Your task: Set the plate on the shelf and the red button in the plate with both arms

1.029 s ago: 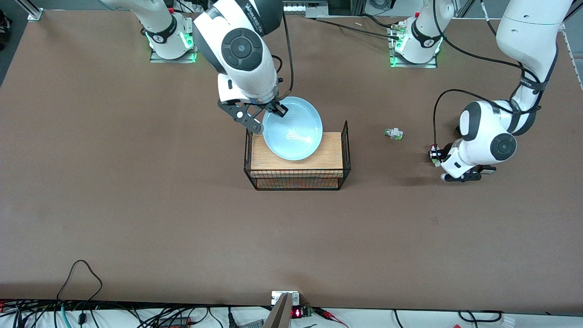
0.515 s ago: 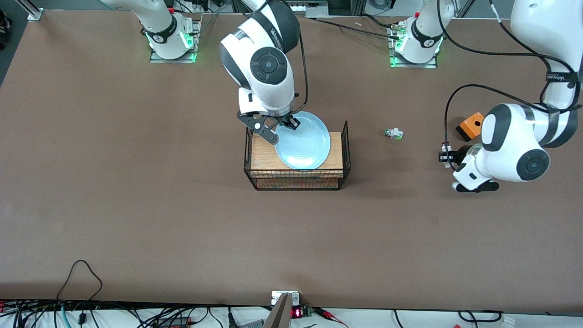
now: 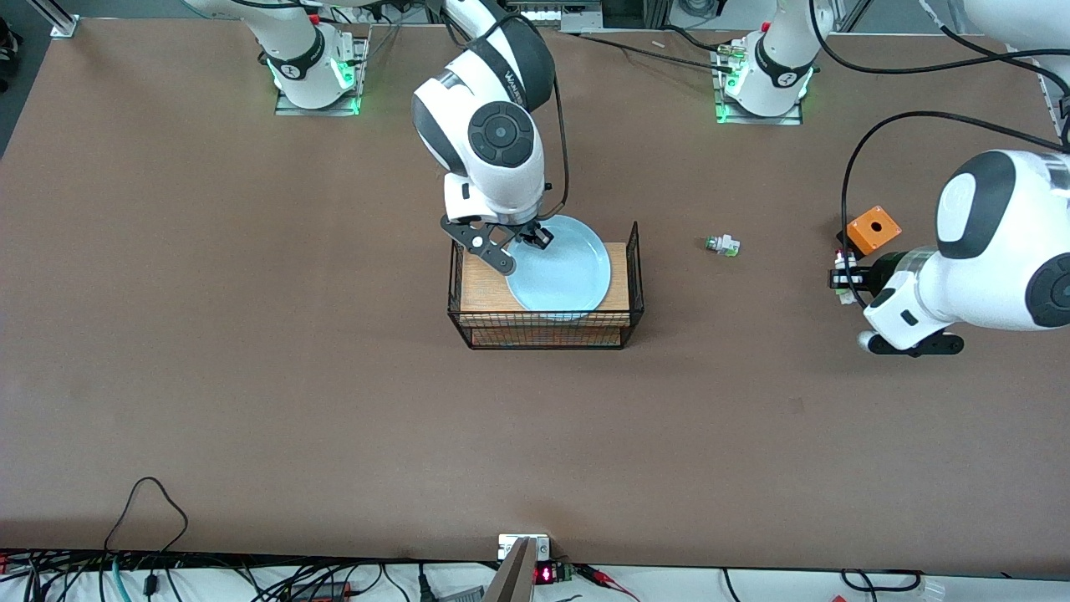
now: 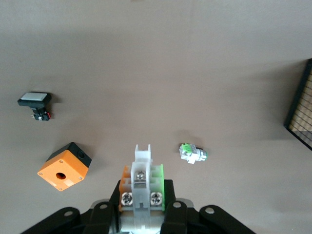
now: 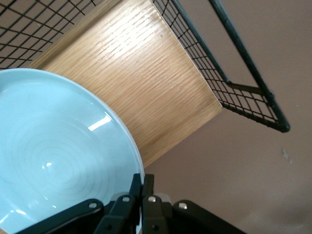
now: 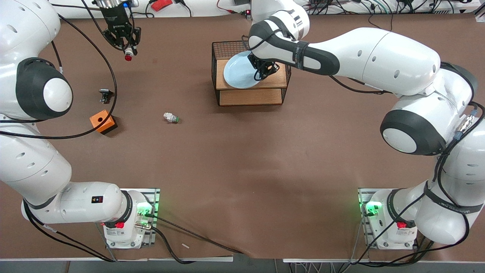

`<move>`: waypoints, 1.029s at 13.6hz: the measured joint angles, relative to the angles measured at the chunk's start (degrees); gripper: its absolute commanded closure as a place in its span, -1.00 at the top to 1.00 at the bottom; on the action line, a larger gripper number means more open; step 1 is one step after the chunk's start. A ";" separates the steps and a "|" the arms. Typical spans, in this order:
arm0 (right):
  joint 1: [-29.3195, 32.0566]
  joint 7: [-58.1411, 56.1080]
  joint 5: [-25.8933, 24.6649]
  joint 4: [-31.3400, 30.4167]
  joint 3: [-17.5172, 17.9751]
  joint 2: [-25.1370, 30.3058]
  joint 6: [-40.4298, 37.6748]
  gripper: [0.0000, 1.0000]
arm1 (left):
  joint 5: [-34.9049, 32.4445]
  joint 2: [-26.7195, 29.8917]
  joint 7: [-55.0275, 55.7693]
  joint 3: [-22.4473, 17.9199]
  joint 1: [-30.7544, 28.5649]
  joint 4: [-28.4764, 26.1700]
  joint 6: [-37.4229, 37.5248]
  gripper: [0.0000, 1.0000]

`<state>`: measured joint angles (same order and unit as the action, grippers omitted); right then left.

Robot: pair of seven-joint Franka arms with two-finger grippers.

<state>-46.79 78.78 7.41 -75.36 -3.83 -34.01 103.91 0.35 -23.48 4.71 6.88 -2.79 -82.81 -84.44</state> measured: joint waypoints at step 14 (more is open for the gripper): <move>0.20 0.04 -2.74 -0.05 -1.52 -2.97 1.83 0.93 | 0.01 6.71 -0.52 4.39 0.04 1.55 2.32 -1.00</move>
<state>-46.59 78.82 4.67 -75.41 -5.35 -36.98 105.73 0.36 -16.77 4.19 11.28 -2.74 -81.26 -82.12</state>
